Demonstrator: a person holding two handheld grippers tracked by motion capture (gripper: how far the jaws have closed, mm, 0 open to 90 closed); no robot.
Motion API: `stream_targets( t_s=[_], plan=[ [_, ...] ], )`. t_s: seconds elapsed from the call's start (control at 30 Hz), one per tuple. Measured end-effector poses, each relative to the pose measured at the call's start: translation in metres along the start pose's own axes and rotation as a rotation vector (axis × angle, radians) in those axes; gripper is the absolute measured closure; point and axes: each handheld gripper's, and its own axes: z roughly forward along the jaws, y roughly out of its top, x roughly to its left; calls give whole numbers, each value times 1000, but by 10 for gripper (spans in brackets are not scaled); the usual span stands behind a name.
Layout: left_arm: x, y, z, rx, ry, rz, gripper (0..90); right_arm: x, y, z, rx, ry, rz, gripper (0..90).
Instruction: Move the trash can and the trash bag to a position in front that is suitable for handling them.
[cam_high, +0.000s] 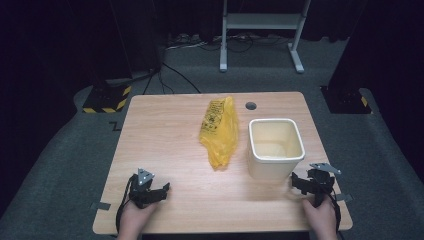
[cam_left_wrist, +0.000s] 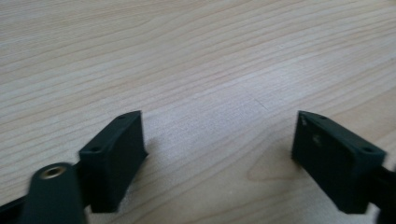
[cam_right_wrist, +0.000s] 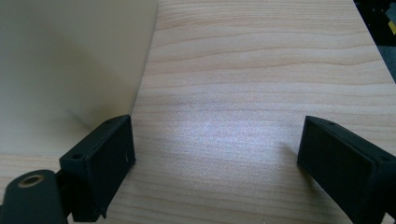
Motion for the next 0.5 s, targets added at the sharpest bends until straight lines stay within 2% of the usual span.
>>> stream_targets(
  t_s=[0.03, 0.13, 0.17, 0.37, 0.5],
  plan=[
    [0, 3, 3, 4, -2, 7, 120, 0, 0, 0, 1, -1, 0, 105],
    [0, 8, 8, -2, -34, 40, 121, 0, 0, 0, 1, -2, -2, 105],
    [0, 8, 9, -1, -38, 34, 120, 0, 0, 0, 1, -2, -2, 104],
    [2, 11, 11, 3, -57, 55, 118, 0, 2, 1, 2, 0, -2, 97],
    [1, 10, 10, -3, -49, 47, 124, 0, 1, 1, 2, 0, -4, 98]
  ],
)
